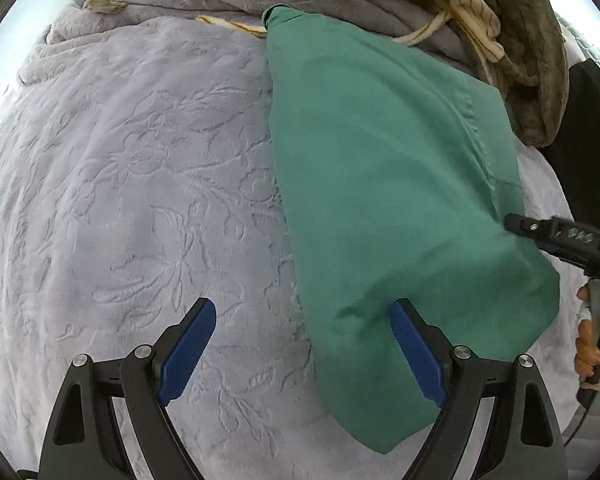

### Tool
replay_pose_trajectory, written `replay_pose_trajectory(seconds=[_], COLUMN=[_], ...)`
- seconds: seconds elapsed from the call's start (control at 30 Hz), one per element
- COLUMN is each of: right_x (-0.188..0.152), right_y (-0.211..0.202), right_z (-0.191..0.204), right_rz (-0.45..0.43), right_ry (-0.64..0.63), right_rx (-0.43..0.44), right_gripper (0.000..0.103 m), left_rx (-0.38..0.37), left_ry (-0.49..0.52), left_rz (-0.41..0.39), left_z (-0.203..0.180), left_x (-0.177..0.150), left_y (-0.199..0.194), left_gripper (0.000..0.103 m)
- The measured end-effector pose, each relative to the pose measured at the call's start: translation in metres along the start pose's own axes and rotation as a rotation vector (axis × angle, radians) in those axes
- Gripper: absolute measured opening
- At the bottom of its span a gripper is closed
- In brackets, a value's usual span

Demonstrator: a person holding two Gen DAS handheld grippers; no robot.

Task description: Fold large clothes

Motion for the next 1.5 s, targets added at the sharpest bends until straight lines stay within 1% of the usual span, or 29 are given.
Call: replay_pose_trajectory(seconds=[0.07,0.13,0.2,0.3,0.53,0.73,0.77,0.8,0.83,0.93,1.07,1.2,1.27,1.3,1.33,1.37,1.43,1.5], right_x=[-0.001,-0.001,-0.001,0.001,0.001,0.008,0.01,0.013,0.015,0.025,0.036,0.041,0.043,0.044,0.046,0.046,0.049,0.053], right_y=[-0.012,-0.022,-0.031,-0.037,-0.031,-0.029,-0.028,-0.027,-0.027,-0.024,-0.013,0.004,0.013,0.018,0.024,0.028,0.04,0.051], right_z=[0.0,-0.002,-0.006,-0.011,-0.021,-0.018,-0.017,-0.016,-0.014,-0.01,-0.008,-0.006,-0.002,0.0,0.003,0.005,0.009,0.013], right_rz=[-0.011,-0.02,-0.029,-0.028,-0.022,-0.018,-0.018,-0.017,-0.017,-0.02,0.003,0.052,0.082,0.095,0.109,0.12,0.144,0.161], right_ry=[-0.005,-0.012,-0.013,-0.007,0.047,0.033,0.031,0.03,0.03,0.022,0.031,0.042,0.032,0.024,0.011,0.002,-0.015,-0.02], right_rx=[0.028,0.034,0.046,0.061,0.108,0.137,0.152,0.166,0.183,0.234,0.293,0.353,0.381,0.389,0.391,0.391,0.391,0.397], right_gripper=[0.055,0.058,0.067,0.068,0.068,0.068,0.071,0.079,0.081,0.081,0.081,0.081,0.081,0.081,0.081,0.081,0.081,0.081], left_rx=[0.002,0.0,0.007,0.014,0.014,0.014,0.013,0.011,0.004,-0.054,-0.161,-0.177,-0.159,-0.157,-0.158,-0.161,-0.166,-0.188], left_ry=[-0.001,-0.005,-0.006,-0.007,-0.014,-0.014,-0.015,-0.015,-0.017,-0.048,-0.132,-0.152,-0.134,-0.126,-0.113,-0.097,-0.074,-0.054], left_rz=[0.008,0.017,0.021,0.022,0.039,0.044,0.046,0.047,0.049,0.056,0.077,0.06,0.039,0.03,0.023,0.008,0.007,0.027], left_z=[0.001,0.002,0.001,0.0,-0.002,-0.005,-0.005,-0.005,-0.005,-0.003,0.004,0.007,0.006,0.004,0.003,0.0,-0.004,-0.013], left_x=[-0.001,0.0,0.0,0.0,0.003,0.004,0.004,0.004,0.005,0.007,0.015,0.024,0.029,0.03,0.033,0.035,0.036,0.037], left_y=[0.0,0.001,0.001,0.001,0.003,0.004,0.005,0.005,0.005,0.005,0.008,0.011,0.013,0.013,0.012,0.013,0.015,0.022], left_gripper=[0.09,0.09,0.09,0.09,0.09,0.09,0.09,0.09,0.09,0.09,0.09,0.09,0.09,0.094,0.103,0.103,0.103,0.103])
Point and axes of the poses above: each gripper's, at about its wrist camera, not at the fingertips, and y roughly the way its jaws point, z to its left, x to its top, the point moved 8 cm from there along y, roughly the way its jaws point, and after that the axes turned 15 degrees about x, right-handed, at the moved point
